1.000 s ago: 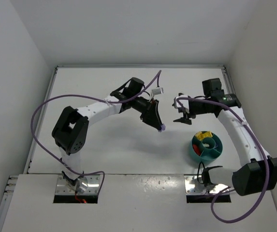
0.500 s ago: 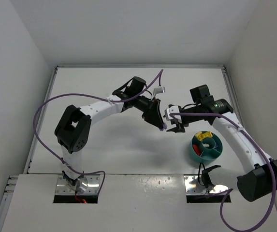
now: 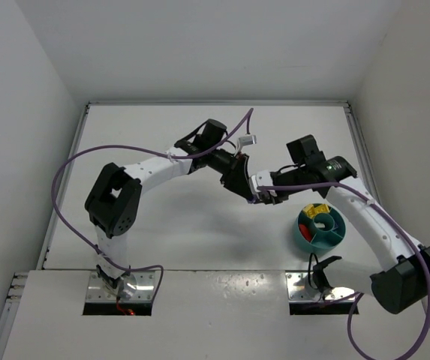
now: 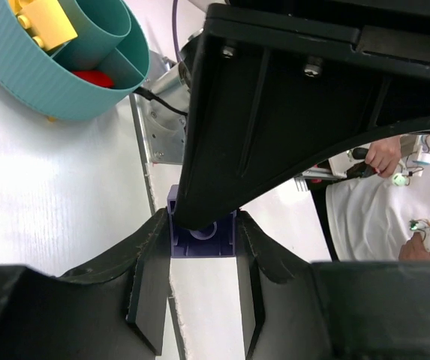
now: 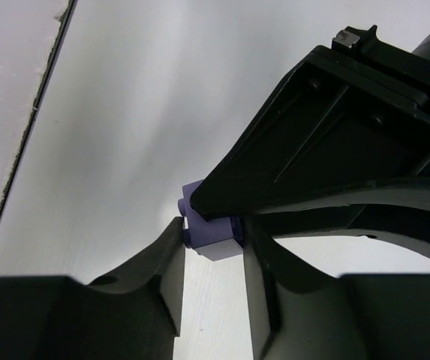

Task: Sort the legos into containers by color

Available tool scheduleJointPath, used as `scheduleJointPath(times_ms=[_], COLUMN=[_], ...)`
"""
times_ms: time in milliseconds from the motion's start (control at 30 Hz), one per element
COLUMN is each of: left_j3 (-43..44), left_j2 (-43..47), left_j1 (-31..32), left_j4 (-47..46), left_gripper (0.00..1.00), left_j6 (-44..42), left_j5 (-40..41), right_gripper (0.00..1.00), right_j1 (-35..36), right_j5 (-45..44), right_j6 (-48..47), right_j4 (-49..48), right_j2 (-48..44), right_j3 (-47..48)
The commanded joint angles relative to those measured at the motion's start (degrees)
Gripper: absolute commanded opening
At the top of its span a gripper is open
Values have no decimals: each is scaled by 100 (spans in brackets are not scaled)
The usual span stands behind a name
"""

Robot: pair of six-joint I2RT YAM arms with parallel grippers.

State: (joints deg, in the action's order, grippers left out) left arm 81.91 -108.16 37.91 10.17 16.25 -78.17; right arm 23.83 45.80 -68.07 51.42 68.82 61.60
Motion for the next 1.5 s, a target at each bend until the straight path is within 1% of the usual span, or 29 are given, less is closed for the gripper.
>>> scheduleJointPath(times_ms=[0, 33, 67, 100, 167, 233, 267, 300, 333, 400, 467, 567, 633, 667, 700, 767, 800, 867, 933, 1000, 1033, 1067, 1100, 1133, 1167, 1233, 1300, 1367, 1467], left_j3=[36, 36, 36, 36, -17, -17, -69, -70, -70, -70, -70, -70, -70, -70, -70, -131, -131, -193, -246, -246, -246, -298, -298, -298, -368, -430, -430, -483, -483], left_j2=[76, 76, 76, 76, 128, 181, 181, 181, 181, 181, 128, 76, 76, 76, 76, 215, 216, 287, 348, 401, 401, 401, 453, 454, 454, 524, 585, 585, 585], left_j1=[67, 67, 67, 67, 67, -38, -38, -108, -161, -371, -625, -890, -960, -961, -1013, -1014, -1014, -1014, -1014, -1014, -1014, -1066, -1066, -1136, -1137, -1242, -1294, -1295, -1348], left_j4=[-191, -191, -191, -191, -191, -191, -191, -191, -191, -243, -244, -297, -297, -297, -297, -297, -297, -297, -297, -297, -297, -297, -297, -297, -297, -297, -244, -244, -244], left_gripper=[13, 20, 32, 36, 42, 44, 44, 47, 49, 52, 53, 56, 72, 75, 91, 93, 100, 100, 100, 100, 100, 100, 100, 100, 100, 100, 100, 100, 100], left_j6=[-17, -17, -17, -17, -17, -17, -17, 36, 36, 238, 317, 379, 379, 379, 309, 239, 177, 177, 115, 62, 10, 10, 10, -51, -52, -113, -113, -166, -166], left_j5=[-58, -58, -58, -58, -58, -58, 3, 4, 4, 135, 135, 135, 135, 135, 135, 249, 302, 382, 452, 504, 505, 505, 505, 505, 505, 505, 505, 452, 452], right_gripper=[28, 25, 23, 19, 15, 10, 10, 9, 9, 7, 7, 7, 6, 6, 6, 6, 6, 5, 5, 5, 5, 5, 5, 5, 5, 5, 5, 5, 5], right_j1=[69, 69, 121, 121, 69, -28, -28, -89, -90, -160, -405, -757, -1054, -1161, -1266, -1591, -1706, -2066, -2329, -2742, -2883, -3198, -3357, -3507, -3770, -4008, -4264, -4369, -4370], right_j5=[96, 96, 35, -62, -263, -422, -797, -975, -1133, -1511, -1871, -2303, -2602, -2690, -2838, -2971, -3111, -3217, -3218, -3148, -3087, -3008, -2859, -2857, -2857, -2857, -2997, -3076, -3191], right_j6=[119, 119, 119, 119, 119, 119, 310, 1069, 1355, 1655, 1771, 1824, 1762, 1762, 1710, 1657, 1657, 1657, 1657, 1657, 1657, 1570, 1456, 1142, 1008, 553, 401, 7, -48], right_j4=[-158, -106, -106, -54, 105, 263, 263, 142, 71, 412, 648, 974, 1316, 1431, 1554, 1713, 1783, 1854, 1933, 1986, 2038, 2117, 2370, 2503, 2592, 2899, 2900, 2900, 2900], right_j2=[-79, -79, -79, -79, -157, -236, -359, -421, -422, -474, -536, -878, -1062, -1063, -1133, -1229, -1300, -1301, -1055, -775, -356, -125, 95, 419, 518, 632, 581, 266, 62], right_j3=[1, 1, 1, 1, 1, 1, 1, -60, -61, 1, 71, 71, 10, 10, -51, -253, -306, -360, -281, 0, 166, 577, 781, 948, 1159, 1310, 1241, 925, 511])
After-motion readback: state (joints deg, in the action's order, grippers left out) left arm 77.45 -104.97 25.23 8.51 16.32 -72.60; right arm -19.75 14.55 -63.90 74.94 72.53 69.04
